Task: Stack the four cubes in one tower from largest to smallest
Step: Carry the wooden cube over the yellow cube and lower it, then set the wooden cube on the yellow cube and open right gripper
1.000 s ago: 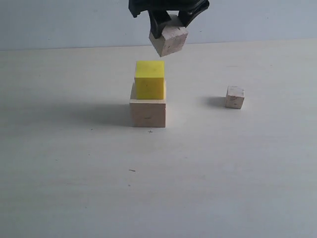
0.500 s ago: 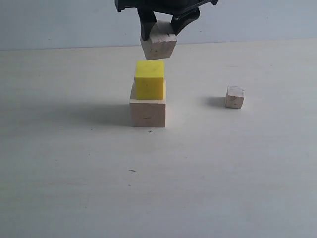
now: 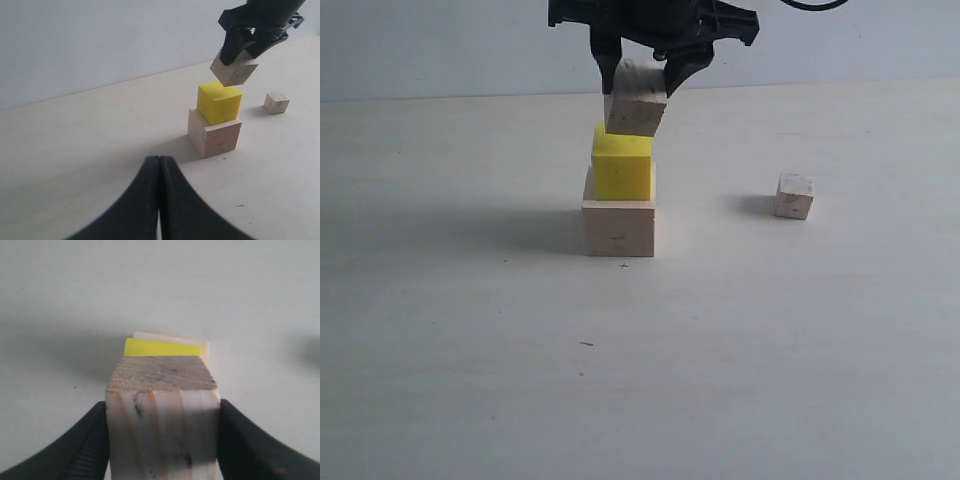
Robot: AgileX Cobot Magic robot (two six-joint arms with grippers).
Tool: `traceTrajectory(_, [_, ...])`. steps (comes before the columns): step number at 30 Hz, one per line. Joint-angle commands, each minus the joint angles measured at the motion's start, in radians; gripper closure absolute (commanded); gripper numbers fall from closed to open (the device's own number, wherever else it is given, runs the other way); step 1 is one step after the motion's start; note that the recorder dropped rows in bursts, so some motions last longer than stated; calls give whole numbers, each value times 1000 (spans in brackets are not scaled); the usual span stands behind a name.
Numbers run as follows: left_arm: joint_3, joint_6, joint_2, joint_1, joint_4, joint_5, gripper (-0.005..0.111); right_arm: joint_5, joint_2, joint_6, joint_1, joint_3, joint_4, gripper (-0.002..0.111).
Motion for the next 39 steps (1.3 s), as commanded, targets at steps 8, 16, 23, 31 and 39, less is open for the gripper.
traceTrajectory(8, [4, 5, -5, 5, -18, -10, 107, -6, 4, -24, 6, -10, -18, 108])
traceTrajectory(16, [4, 5, -5, 5, -21, -10, 107, -6, 6, 18, 11, -10, -48, 108])
traceTrajectory(23, [4, 5, -5, 5, -21, -10, 107, -6, 6, 31, 11, -10, -48, 108])
traceTrajectory(31, [4, 5, -5, 5, -21, -10, 107, -6, 43, 19, 11, -10, -38, 108])
traceTrajectory(39, [4, 5, -5, 5, -21, -10, 107, -6, 43, -4, 13, -10, -36, 108])
